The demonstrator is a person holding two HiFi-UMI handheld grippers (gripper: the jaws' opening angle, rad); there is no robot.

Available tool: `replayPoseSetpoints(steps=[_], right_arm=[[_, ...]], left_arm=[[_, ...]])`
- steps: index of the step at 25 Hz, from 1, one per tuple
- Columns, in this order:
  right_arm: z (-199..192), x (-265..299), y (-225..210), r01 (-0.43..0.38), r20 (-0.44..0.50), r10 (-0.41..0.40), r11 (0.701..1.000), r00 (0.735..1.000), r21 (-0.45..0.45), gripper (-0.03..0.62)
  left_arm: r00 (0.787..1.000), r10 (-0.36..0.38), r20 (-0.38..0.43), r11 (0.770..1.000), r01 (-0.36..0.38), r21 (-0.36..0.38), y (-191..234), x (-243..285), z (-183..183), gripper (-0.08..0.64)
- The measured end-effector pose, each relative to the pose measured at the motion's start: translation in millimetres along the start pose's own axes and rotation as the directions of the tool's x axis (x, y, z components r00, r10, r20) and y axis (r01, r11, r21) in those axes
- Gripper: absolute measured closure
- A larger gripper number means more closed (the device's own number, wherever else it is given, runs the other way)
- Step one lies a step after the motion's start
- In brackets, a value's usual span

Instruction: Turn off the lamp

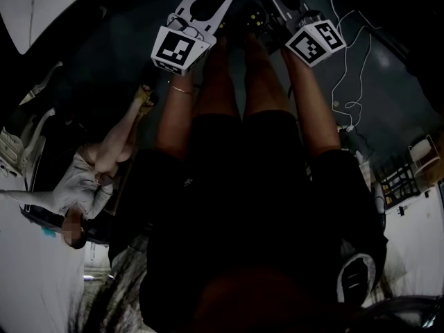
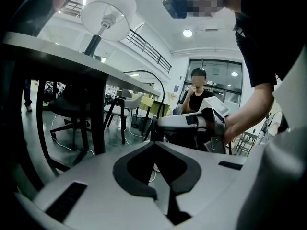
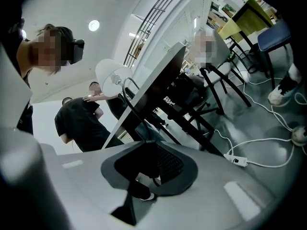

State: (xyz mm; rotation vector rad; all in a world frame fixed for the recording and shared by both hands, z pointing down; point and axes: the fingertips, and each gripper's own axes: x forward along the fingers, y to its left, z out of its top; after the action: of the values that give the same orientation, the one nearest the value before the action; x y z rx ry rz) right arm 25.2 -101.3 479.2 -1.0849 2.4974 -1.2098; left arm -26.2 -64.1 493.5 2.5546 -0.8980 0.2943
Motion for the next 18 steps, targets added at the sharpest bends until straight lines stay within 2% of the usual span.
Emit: replayPoseSetpoints(steps=[10,14,18], right_arm=[[-16,4,-10,0.025,-0.007,-0.025,0.999,1.0,-0.028,0.534],[-23,5,-14,0.036,-0.013,-0.036,0.999,0.999,-0.016,0.534],[-29,5,-18,0.039,-0.028,-0.04,0.999,0.999,-0.033,0.534]], left_arm=[[1.0,-0.029,0.001,1.0,0.029,0.002,-1,-1,6,0.554],[0.998,-0.062,-0.012,0.998,0.063,0.021,-3,-2,9,0.554],[0.998,-0.058,0.002,0.998,0.058,0.018,-2,0,15,0.554]])
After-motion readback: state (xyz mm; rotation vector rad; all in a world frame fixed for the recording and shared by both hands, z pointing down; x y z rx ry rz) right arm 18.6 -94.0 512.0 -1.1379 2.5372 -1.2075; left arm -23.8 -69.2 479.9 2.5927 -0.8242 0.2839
